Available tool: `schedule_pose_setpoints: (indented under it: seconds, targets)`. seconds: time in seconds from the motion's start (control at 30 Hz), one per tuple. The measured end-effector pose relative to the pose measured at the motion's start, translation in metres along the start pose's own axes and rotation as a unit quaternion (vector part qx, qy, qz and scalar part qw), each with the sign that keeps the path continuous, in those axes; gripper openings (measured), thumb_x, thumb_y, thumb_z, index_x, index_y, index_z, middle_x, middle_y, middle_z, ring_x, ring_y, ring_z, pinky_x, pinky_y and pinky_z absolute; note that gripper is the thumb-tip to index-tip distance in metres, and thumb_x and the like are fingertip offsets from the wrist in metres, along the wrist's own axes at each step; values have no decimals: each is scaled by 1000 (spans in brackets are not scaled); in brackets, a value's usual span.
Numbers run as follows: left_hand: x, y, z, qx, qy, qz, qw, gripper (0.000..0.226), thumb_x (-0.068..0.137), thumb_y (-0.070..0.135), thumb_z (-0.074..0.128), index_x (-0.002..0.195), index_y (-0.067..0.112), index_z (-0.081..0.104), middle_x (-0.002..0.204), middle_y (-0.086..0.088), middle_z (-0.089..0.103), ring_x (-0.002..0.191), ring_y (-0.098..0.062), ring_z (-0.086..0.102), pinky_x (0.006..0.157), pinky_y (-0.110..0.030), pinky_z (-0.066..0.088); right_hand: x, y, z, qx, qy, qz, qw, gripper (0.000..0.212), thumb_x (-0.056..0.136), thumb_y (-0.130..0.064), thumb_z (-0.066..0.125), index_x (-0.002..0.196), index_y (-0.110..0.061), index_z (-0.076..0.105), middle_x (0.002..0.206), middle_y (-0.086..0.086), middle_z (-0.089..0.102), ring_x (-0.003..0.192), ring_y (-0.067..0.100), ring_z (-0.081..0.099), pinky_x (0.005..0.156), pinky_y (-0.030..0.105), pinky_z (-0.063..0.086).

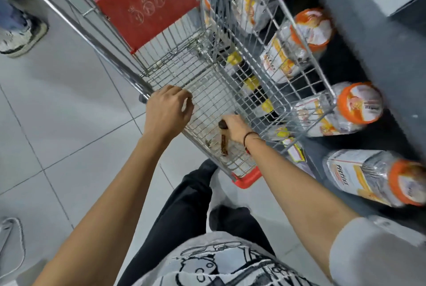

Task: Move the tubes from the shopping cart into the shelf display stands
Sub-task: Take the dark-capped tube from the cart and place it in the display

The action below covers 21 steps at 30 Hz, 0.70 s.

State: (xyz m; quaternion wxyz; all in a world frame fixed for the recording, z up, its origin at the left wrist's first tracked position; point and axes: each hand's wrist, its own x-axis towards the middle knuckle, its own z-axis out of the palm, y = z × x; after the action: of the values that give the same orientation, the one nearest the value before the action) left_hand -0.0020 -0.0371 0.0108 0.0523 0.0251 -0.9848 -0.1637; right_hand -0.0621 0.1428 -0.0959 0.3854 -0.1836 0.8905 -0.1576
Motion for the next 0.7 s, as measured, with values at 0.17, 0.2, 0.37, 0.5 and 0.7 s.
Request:
schedule_pose_setpoints:
  seconds: [0.17,0.2,0.37,0.5,0.7]
  targets:
    - [-2,19,-10,-57,-5,4,998,8,78,3,64,85,2,69,83,-17,69,77,-36,60,66,-42,47,-52,11,-47,67,78,24,994,24,85,-13,64,106,-3,59,108,20,61,97,32,61,80,34,49]
    - [-4,26,-12,-69,-3,5,998,9,78,1,66,85,2,69,84,-18,69,79,-37,61,67,-42,48,-66,12,-59,80,97,23,992,25,86,-13,64,108,-4,59,109,18,60,99,31,60,82,34,48]
    - [6,72,-13,-109,-11,65,992,11,79,4,65,89,4,71,89,-16,71,84,-36,63,68,-41,50,-148,24,-117,122,239,16,963,33,83,4,54,113,-10,59,118,14,57,105,31,57,88,38,48]
    - [34,131,-20,-152,-13,137,979,11,78,0,67,88,5,70,89,-14,70,72,-35,62,59,-35,48,-223,32,-160,112,342,33,932,36,71,6,53,100,-15,62,102,10,57,99,30,55,83,35,44]
    - [68,225,-30,-184,-12,267,946,20,78,13,59,94,8,70,97,-14,70,87,-32,63,69,-37,52,-330,43,-209,79,461,55,882,19,80,-11,64,99,-13,64,102,10,63,99,26,57,77,22,31]
